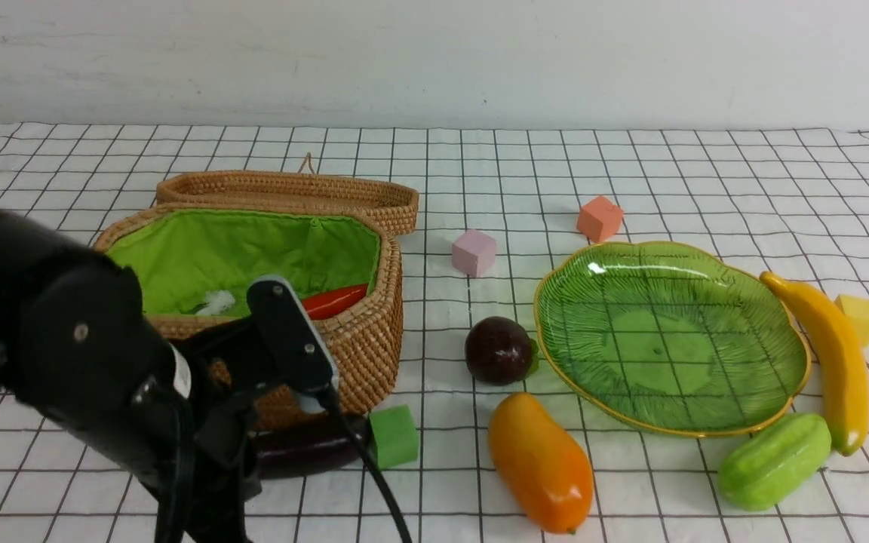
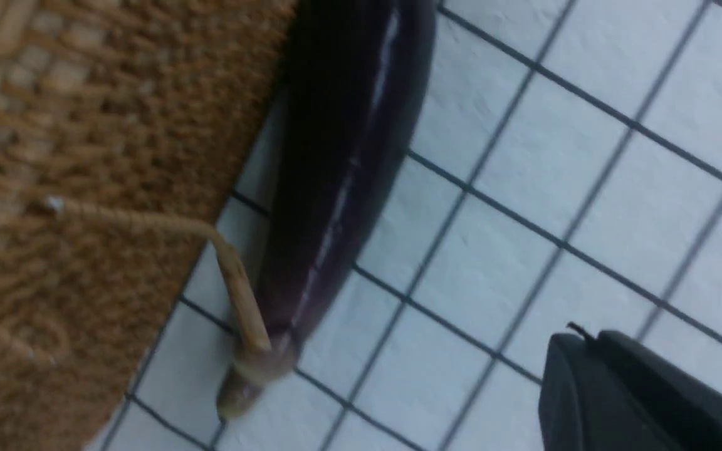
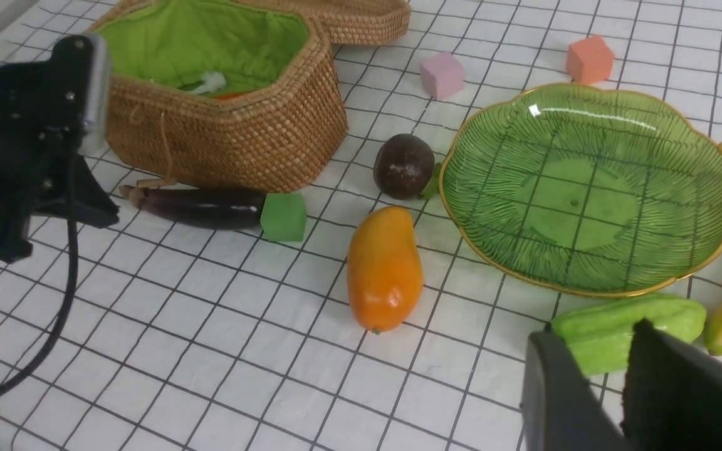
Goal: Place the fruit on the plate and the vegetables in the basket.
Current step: Use the left arm to grab an eggplant and put it into the left basket
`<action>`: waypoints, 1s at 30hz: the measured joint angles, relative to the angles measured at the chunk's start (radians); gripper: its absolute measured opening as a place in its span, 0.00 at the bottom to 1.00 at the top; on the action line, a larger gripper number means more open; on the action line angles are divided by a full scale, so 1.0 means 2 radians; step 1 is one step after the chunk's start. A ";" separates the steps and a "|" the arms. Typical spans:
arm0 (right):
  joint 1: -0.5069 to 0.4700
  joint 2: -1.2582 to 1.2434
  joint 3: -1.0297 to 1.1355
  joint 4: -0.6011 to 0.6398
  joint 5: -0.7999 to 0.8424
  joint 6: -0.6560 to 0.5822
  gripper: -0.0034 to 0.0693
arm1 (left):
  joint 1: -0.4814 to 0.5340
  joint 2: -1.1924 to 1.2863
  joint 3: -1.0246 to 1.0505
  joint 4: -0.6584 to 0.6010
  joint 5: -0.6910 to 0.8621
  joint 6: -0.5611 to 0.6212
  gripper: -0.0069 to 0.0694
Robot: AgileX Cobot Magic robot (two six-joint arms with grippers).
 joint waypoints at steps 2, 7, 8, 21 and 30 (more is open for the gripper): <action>0.000 0.000 0.000 0.000 0.000 0.000 0.32 | 0.000 0.005 0.020 0.006 -0.042 0.005 0.22; 0.000 0.000 0.000 0.000 0.000 0.000 0.32 | 0.000 0.035 0.035 0.040 -0.086 0.008 0.57; 0.000 0.000 0.000 0.000 0.000 0.000 0.32 | 0.000 0.041 0.035 0.047 -0.094 0.008 0.62; 0.000 0.000 0.000 0.002 0.002 0.000 0.33 | 0.002 0.112 0.034 0.105 -0.167 0.007 0.72; 0.000 0.000 0.000 0.012 0.004 0.000 0.33 | 0.002 0.115 0.034 0.054 -0.131 0.013 0.71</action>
